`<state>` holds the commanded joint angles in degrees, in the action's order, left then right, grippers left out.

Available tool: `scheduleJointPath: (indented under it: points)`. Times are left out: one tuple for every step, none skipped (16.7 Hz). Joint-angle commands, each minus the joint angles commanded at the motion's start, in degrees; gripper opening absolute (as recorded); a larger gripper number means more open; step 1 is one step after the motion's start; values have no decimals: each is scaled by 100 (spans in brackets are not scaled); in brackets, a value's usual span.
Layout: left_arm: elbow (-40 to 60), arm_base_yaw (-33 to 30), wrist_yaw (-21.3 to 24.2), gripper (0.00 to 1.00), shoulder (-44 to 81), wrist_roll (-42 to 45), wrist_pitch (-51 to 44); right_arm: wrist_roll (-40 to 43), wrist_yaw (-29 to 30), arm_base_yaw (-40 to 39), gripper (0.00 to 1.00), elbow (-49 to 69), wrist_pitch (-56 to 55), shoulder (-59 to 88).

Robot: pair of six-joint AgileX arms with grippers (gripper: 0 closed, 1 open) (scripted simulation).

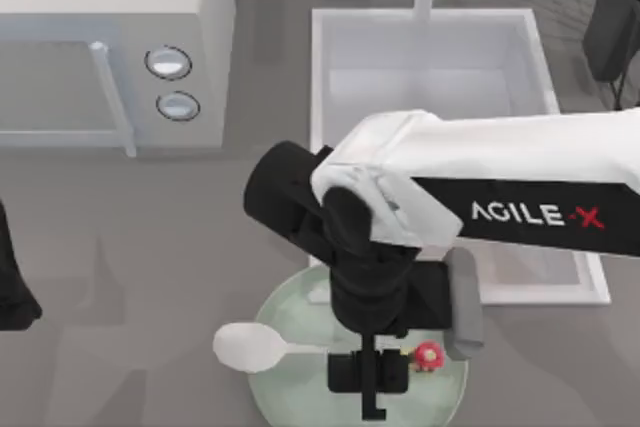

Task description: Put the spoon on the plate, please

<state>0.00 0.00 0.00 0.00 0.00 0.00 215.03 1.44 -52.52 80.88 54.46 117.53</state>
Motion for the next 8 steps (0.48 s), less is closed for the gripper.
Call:
scheduleJointPath:
  points:
    - [0,0,0,100,0,0,0,0,0,0,90,0,0,0]
    - [0,0,0,100,0,0,0,0,0,0,98,0,0,0]
    - [0,0,0,100,0,0,0,0,0,0,100,0,0,0]
    - [0,0,0,100,0,0,0,0,0,0,100,0,0,0]
    - [0,0,0,100,0,0,0,0,0,0,100,0,0,0]
    - [0,0,0,100,0,0,0,0,0,0,100,0,0,0]
    - [0,0,0,100,0,0,0,0,0,0,100,0,0,0]
    - [0,0,0,100,0,0,0,0,0,0,100,0,0,0]
